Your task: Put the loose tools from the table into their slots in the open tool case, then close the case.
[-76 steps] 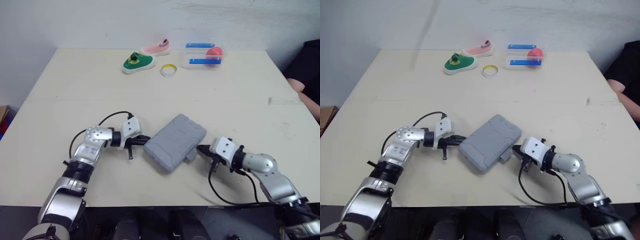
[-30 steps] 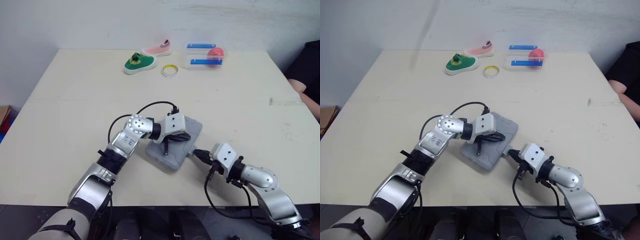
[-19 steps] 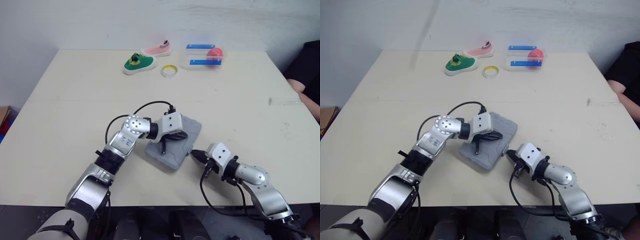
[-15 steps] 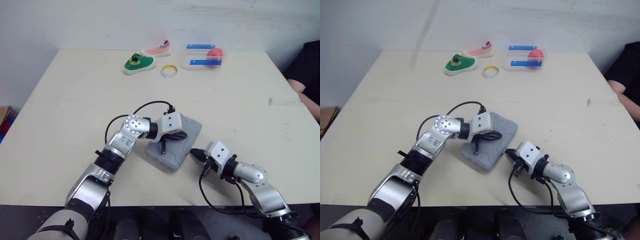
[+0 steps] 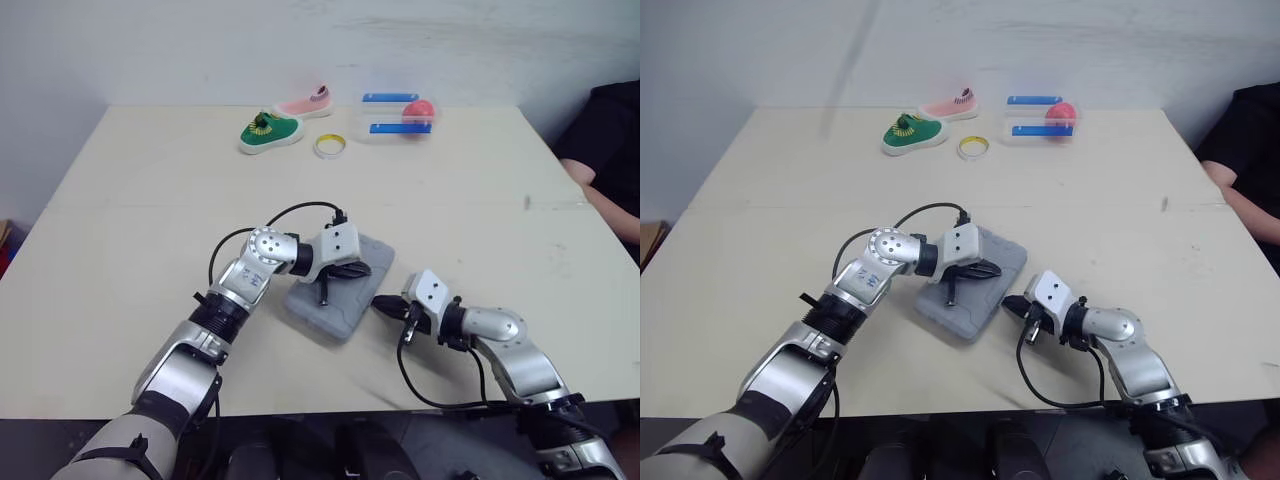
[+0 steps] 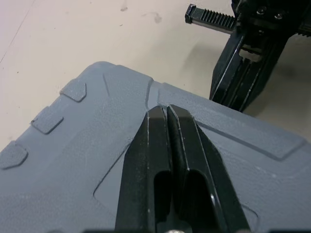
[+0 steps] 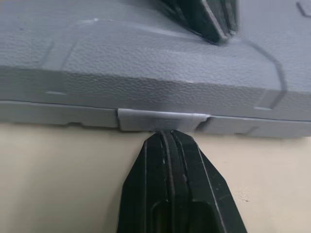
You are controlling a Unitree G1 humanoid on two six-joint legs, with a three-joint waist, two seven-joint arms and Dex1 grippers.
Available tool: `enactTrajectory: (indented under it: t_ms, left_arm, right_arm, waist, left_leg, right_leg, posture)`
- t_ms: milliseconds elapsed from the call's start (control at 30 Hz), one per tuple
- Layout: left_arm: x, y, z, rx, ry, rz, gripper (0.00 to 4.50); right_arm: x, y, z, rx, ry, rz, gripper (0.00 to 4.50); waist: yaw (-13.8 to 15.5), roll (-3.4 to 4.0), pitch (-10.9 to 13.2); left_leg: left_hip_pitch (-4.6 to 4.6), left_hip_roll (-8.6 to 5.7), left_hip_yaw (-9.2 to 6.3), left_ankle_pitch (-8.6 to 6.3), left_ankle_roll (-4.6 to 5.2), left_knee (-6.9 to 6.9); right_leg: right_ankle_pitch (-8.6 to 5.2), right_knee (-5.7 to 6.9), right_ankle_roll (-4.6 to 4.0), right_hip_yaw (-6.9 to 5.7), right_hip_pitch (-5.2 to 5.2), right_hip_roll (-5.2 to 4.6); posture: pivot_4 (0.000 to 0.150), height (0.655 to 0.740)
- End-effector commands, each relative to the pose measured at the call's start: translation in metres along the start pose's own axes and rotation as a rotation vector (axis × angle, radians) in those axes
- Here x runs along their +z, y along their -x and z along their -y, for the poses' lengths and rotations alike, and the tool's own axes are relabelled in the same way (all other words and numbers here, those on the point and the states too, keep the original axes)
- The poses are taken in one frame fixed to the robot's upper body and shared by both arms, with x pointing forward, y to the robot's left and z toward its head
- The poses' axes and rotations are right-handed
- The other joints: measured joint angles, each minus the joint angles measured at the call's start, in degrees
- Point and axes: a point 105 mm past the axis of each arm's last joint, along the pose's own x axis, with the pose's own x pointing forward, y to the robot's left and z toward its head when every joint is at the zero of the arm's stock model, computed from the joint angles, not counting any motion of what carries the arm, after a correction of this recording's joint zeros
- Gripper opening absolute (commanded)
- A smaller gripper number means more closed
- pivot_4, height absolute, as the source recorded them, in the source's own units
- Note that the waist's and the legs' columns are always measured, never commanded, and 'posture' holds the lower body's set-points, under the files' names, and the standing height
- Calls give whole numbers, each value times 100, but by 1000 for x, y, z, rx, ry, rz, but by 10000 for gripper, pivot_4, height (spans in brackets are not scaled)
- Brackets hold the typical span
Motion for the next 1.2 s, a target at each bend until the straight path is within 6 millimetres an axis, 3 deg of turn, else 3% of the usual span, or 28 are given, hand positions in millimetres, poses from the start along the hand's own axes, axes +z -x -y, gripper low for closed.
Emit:
enactTrajectory:
  t_ms: [33, 200, 300, 433, 567, 633, 700, 900, 933, 967, 1200]
  left_arm:
    - [-63, -9, 32, -92, 134, -198, 554]
    - [-48, -1, 30, -85, 127, -77, 554]
    - [-16, 14, 19, -18, 54, 141, 554]
    - [14, 60, 0, 102, 13, 333, 554]
    - [20, 113, -8, 217, 30, 387, 554]
    - [11, 137, -5, 256, 80, 352, 5780]
    - [-9, 169, 0, 376, 96, 240, 12308]
    - [-60, 232, 14, 618, 127, -83, 38197]
    - [-63, 238, 18, 625, 126, -99, 42788]
    - [-64, 243, 21, 636, 129, -111, 44465]
    - [-74, 260, 38, 712, 191, -136, 44465]
  right_arm:
    - [23, -12, -1, 49, 44, 75, 0]
    - [19, 5, 7, 29, 77, 54, 0]
    - [19, 25, 10, 11, 147, 46, 0]
    - [26, 59, 6, 41, 227, 83, 0]
    - [30, 88, 14, 8, 165, 75, 0]
    - [40, 104, 15, 13, 130, 121, 6865]
    - [44, 124, 22, -19, 210, 77, 13916]
    - [51, 153, 43, -82, 384, -15, 42812]
    - [53, 156, 47, -97, 387, -10, 45000]
    - [56, 159, 51, -112, 390, -5, 45000]
    - [57, 164, 60, -111, 354, -5, 45000]
  waist:
    - [-19, -3, -7]
    - [-29, -6, -11]
    - [-1, 15, -12]
    - [35, 28, 1]
    - [21, 33, 42]
    - [7, 48, 51]
    - [-16, 56, 56]
    - [-16, 44, 82]
    - [-15, 43, 85]
    - [-16, 45, 86]
    - [-6, 49, 88]
  left_leg:
    - [1, 1, -1, -1, -1, 0]
    - [11, 5, 0, -5, -6, -1]
    - [3, 6, 1, -8, -9, -9]
    - [-32, 4, 14, -8, -8, -13]
    - [-34, 9, 27, -5, -14, -15]
    - [-33, 9, 31, -5, -14, -16]
    - [-25, 8, 38, -5, -14, -26]
    - [-12, 6, 52, -2, -13, -63]
    - [-12, 6, 54, -2, -13, -63]
    - [-12, 5, 55, -2, -12, -64]
    - [-16, 3, 61, -11, -7, -84]
  right_leg:
    - [-1, 0, -1, -1, 1, 0]
    - [-2, 0, -4, -3, 9, 0]
    - [-5, -3, -9, -4, 1, -1]
    - [-5, -1, -7, 4, -40, 0]
    - [-5, 7, -6, 16, -53, 7]
    - [-4, 7, -4, 20, -53, 6]
    - [-5, 5, -3, 28, -52, 6]
    - [-7, -13, -3, 39, -58, 2]
    - [-7, -14, -4, 39, -59, 1]
    - [-7, -17, -4, 40, -59, -2]
    - [-9, -39, -9, 40, -61, -14]
  posture:
    - [1500, 7400]
    - [1500, 7400]
    - [1500, 7400]
    - [1500, 7400]
    - [1500, 7400]
    - [1500, 7400]
    - [1500, 7400]
    - [1500, 7400]
    - [1500, 7400]
    - [1500, 7400]
    - [1500, 7400]
